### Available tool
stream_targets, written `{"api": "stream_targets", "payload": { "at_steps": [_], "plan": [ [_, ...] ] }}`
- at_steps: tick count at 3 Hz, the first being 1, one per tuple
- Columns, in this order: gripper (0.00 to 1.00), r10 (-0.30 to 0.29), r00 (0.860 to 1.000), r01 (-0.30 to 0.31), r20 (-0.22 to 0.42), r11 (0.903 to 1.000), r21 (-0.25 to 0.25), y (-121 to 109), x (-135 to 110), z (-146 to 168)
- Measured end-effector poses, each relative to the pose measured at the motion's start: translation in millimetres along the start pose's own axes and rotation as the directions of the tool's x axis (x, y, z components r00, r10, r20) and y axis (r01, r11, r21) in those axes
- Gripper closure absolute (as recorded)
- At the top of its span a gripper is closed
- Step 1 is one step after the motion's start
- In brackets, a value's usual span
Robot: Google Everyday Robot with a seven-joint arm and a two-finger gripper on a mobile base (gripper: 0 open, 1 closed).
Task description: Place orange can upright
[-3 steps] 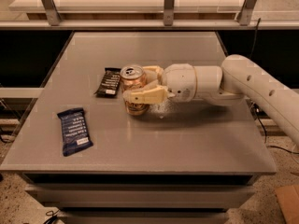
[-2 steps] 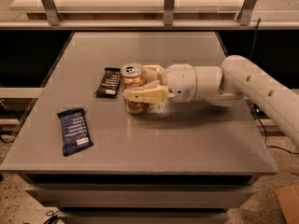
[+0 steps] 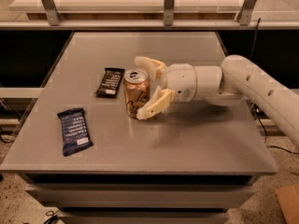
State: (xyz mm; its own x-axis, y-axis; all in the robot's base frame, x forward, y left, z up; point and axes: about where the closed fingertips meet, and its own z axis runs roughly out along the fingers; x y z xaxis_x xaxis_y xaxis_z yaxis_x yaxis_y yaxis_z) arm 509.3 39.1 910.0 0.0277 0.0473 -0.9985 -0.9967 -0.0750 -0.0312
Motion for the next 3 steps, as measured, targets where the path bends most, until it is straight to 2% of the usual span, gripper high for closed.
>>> {"api": "stream_targets", "payload": {
  "at_steps": [2,3],
  "plan": [
    [0.0,-0.023,0.998,0.021,-0.066,0.9989,-0.042,-1.4,-4.4,0.9],
    [0.0,-0.02,0.997,0.017,-0.071,0.999,-0.041,-3.2,-4.5,-1.3]
  ]
}}
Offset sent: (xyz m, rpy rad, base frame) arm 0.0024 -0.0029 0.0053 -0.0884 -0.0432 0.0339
